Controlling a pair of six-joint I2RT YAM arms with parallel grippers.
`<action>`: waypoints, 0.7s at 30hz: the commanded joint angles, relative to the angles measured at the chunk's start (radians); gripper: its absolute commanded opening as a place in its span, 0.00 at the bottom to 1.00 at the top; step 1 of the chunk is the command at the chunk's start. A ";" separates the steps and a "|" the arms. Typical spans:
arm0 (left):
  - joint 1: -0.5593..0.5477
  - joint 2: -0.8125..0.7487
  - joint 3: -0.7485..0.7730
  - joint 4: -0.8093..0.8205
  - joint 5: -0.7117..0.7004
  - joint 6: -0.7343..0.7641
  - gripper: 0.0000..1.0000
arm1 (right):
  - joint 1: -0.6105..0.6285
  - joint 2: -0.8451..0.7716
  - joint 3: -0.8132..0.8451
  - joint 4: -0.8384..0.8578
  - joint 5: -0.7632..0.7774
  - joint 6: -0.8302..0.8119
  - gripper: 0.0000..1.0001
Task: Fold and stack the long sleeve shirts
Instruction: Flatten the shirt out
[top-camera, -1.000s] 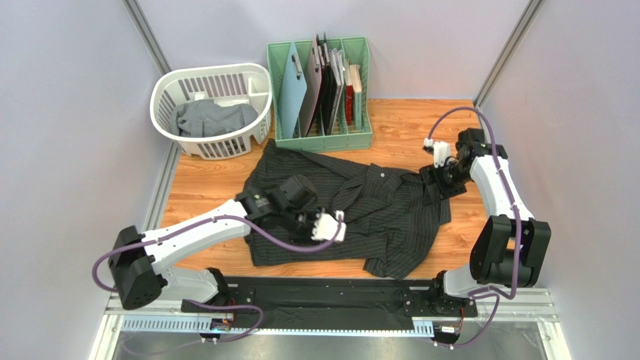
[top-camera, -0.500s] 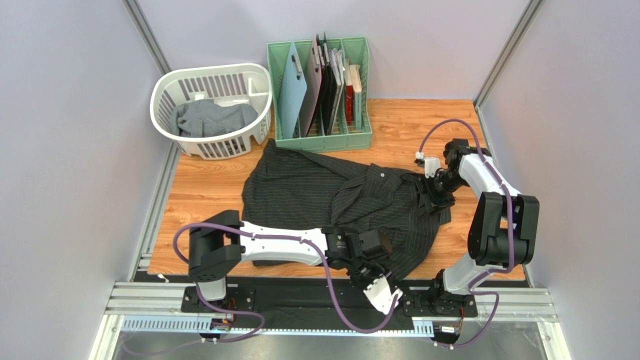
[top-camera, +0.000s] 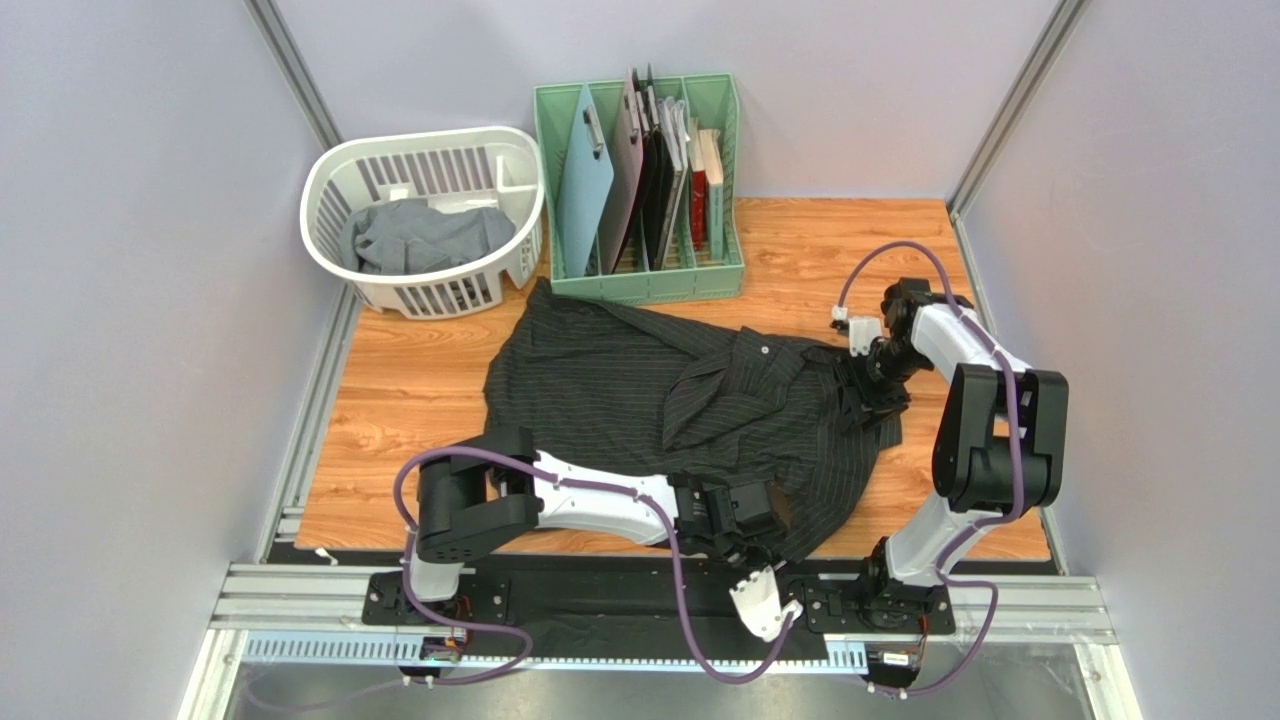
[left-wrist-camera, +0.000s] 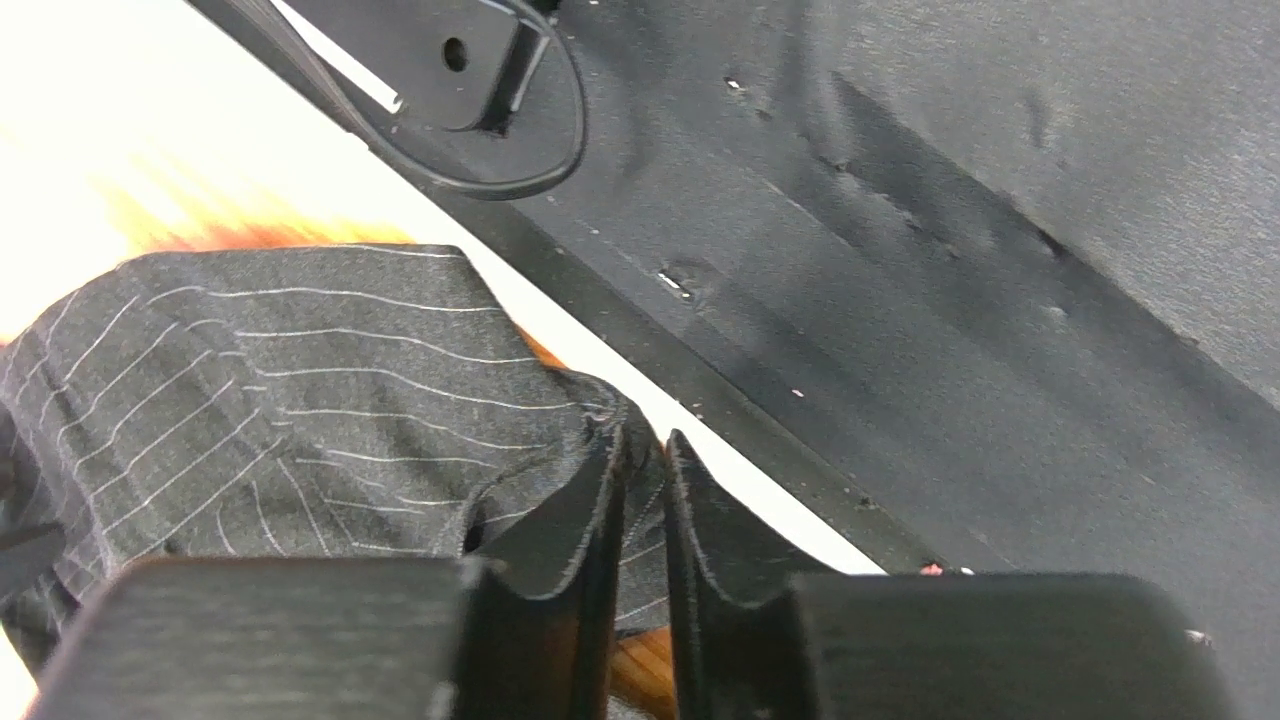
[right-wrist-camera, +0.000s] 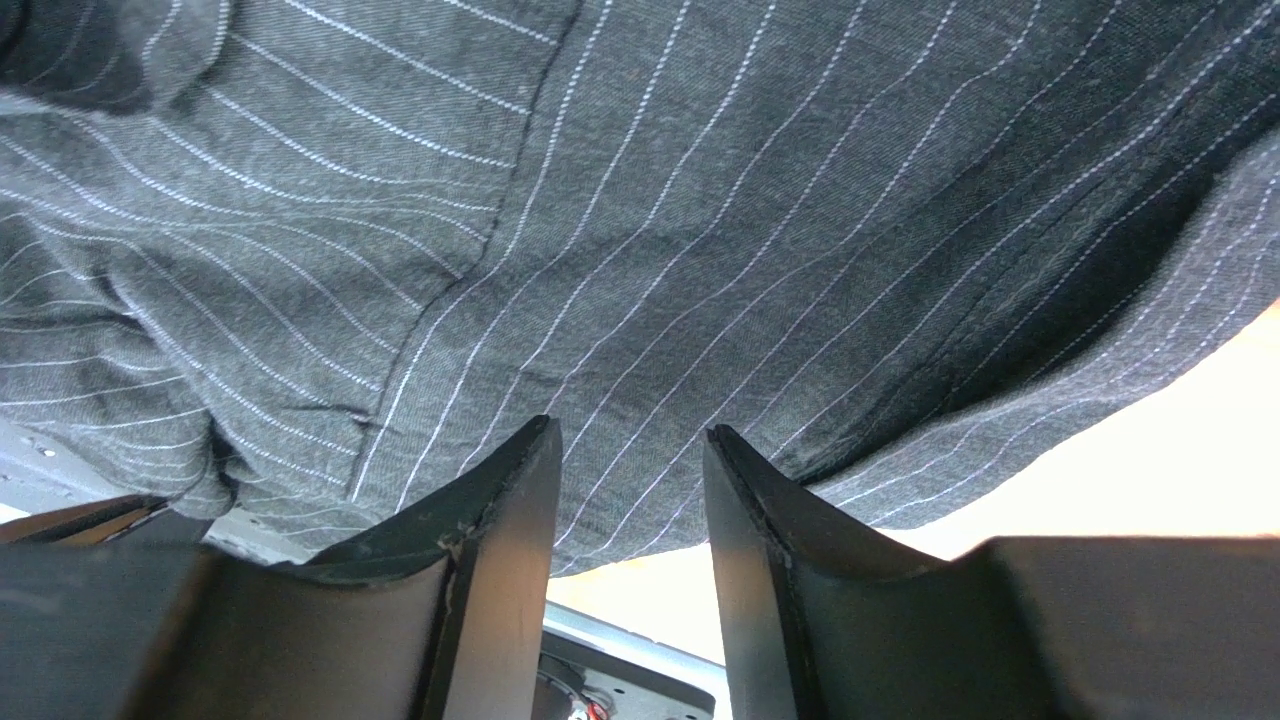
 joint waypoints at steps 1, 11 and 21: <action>-0.006 -0.018 0.007 0.017 -0.019 0.005 0.10 | -0.001 0.019 0.028 0.037 0.031 0.010 0.43; 0.020 -0.279 0.086 -0.110 0.154 -0.274 0.00 | -0.001 0.017 0.083 0.020 0.039 -0.007 0.43; 0.209 -0.170 0.236 -0.267 0.246 -0.230 0.25 | -0.002 0.043 0.179 -0.012 0.039 -0.012 0.43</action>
